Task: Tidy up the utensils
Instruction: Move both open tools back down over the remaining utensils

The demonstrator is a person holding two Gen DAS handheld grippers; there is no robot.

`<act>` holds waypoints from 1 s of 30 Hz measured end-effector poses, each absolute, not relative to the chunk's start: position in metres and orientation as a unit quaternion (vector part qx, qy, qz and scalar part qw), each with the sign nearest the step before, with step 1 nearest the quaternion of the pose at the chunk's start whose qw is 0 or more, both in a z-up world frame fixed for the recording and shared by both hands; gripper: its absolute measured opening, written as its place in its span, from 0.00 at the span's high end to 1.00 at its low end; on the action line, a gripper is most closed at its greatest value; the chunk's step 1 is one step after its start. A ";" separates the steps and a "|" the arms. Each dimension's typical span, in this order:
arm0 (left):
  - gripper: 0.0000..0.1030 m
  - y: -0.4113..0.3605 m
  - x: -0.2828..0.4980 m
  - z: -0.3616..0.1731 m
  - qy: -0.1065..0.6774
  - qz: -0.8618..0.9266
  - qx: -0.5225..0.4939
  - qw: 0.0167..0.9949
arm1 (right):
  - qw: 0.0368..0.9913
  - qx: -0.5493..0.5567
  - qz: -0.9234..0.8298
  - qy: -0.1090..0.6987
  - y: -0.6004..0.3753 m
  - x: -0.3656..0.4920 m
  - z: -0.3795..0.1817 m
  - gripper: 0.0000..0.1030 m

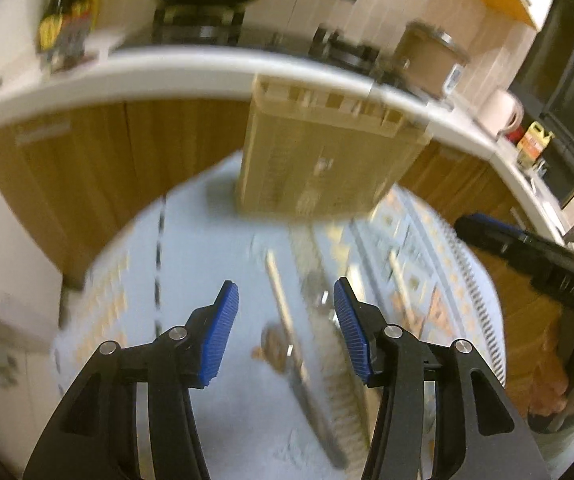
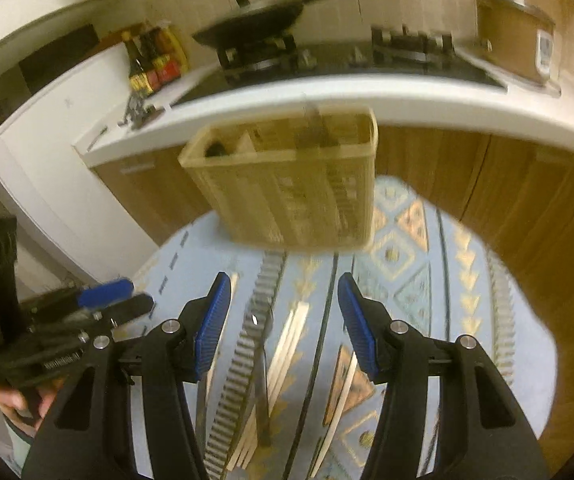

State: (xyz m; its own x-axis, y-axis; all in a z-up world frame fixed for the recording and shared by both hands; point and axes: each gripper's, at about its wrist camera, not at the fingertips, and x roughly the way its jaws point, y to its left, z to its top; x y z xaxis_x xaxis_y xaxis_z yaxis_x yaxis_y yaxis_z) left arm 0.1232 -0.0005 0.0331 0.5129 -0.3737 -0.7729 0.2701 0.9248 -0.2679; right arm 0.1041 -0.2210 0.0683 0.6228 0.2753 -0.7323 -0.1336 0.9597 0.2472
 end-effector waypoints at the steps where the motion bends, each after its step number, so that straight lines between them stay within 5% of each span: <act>1: 0.53 0.000 0.121 0.020 0.469 -0.184 -0.058 0.862 | 0.893 0.090 0.113 0.426 -0.222 0.104 0.061 0.49; 14: 0.55 -0.039 0.104 -0.039 0.503 -0.152 0.028 0.850 | 0.863 0.111 0.116 0.478 -0.218 0.110 0.010 0.49; 30: 0.77 -0.043 0.100 -0.047 0.493 -0.144 0.024 0.857 | 0.854 0.127 0.117 0.492 -0.221 0.114 -0.005 0.49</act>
State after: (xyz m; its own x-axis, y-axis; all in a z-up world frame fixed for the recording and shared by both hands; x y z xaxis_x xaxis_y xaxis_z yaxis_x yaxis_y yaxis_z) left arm 0.1004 -0.0431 -0.0470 0.4716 -0.2238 -0.8529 0.2718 0.9571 -0.1008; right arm 0.1141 -0.2211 -0.0046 0.4894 0.3241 -0.8096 -0.0746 0.9405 0.3314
